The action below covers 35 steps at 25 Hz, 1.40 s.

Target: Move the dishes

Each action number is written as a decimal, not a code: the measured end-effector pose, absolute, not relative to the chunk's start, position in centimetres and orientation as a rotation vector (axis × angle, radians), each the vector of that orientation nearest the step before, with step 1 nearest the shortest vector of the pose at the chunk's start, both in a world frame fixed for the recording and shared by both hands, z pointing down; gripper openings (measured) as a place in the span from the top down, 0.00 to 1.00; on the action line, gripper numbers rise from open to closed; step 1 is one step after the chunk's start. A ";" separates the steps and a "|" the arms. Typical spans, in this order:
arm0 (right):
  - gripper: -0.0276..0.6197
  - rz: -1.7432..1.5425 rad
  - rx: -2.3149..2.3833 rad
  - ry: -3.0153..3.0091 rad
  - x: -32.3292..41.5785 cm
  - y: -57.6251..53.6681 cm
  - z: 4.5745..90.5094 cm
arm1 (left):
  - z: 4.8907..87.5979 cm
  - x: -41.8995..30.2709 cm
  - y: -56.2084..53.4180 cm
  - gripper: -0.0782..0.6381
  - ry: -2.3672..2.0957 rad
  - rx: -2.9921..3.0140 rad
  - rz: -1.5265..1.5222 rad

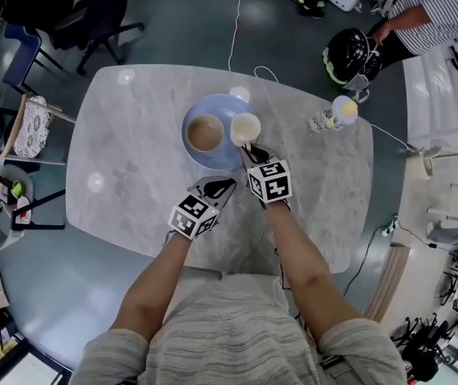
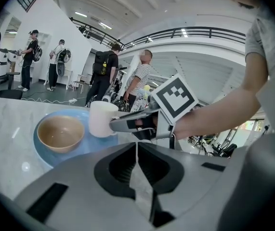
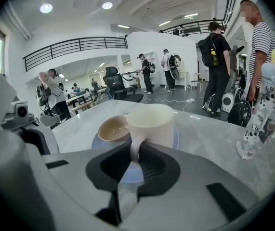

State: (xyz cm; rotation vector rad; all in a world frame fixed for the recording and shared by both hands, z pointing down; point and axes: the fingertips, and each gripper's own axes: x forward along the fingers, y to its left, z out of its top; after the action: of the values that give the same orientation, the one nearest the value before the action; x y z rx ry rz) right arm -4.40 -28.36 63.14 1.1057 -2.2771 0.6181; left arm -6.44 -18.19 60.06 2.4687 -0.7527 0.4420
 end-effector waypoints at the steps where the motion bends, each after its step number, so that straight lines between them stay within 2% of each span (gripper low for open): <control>1: 0.86 0.618 1.104 -2.277 -4.5 -28.6 63.3 | 60.2 -6.6 -18.3 0.85 -0.755 2.465 0.444; 20: 0.85 0.608 1.115 -2.256 -5.6 -28.4 65.7 | 61.1 -7.4 -18.7 0.85 -0.755 2.448 0.442; 24: 0.71 0.597 1.115 -2.249 -5.6 -28.2 65.7 | 60.9 -7.6 -18.8 0.85 -0.762 2.450 0.441; 28: 0.68 0.585 1.128 -2.244 -5.4 -28.2 65.3 | 60.6 -7.5 -18.7 0.85 -0.766 2.455 0.439; 35: 0.68 0.561 1.166 -2.241 -4.8 -27.4 64.2 | 60.1 -7.7 -18.4 0.85 -0.773 2.469 0.440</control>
State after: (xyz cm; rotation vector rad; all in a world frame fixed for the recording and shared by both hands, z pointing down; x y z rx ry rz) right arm -4.75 -27.42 64.19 1.1661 -2.2411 0.5605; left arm -7.73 -18.45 60.09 2.4691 -0.7730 0.4404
